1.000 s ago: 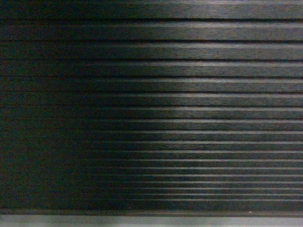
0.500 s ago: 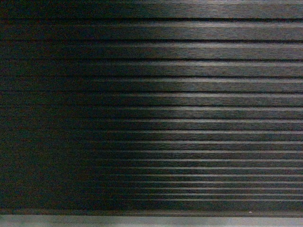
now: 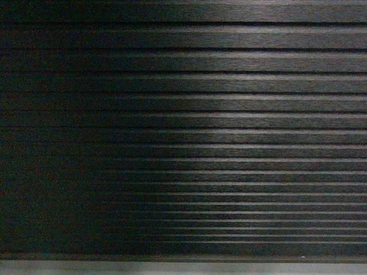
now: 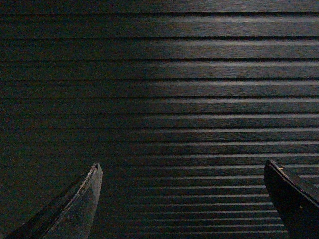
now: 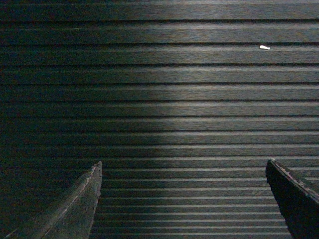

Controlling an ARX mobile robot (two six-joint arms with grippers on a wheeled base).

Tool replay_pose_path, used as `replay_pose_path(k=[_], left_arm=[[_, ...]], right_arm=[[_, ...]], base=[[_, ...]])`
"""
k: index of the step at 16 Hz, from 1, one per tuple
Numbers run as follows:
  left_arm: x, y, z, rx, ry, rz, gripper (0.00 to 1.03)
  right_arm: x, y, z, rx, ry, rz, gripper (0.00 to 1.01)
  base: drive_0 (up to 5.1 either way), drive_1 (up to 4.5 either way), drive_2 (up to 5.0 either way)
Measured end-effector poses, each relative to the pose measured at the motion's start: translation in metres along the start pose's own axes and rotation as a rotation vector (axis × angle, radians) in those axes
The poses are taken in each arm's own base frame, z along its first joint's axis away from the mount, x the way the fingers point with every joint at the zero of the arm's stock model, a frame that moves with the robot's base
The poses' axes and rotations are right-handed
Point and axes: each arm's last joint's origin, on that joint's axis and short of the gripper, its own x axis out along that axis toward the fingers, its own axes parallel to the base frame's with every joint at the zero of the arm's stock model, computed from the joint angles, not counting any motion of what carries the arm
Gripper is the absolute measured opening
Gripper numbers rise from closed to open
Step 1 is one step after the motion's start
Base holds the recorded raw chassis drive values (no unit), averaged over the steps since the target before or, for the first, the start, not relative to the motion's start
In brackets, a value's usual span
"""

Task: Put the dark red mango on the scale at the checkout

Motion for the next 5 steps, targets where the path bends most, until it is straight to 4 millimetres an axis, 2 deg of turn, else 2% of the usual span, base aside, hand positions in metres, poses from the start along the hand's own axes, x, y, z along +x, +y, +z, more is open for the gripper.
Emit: replay_pose_path(k=[5], left_arm=[[0.0,0.0,0.0,0.0,0.0,0.0,0.98]], right_arm=[[0.0,0.0,0.0,0.0,0.0,0.0,0.98]], base=[[0.0,0.0,0.0]])
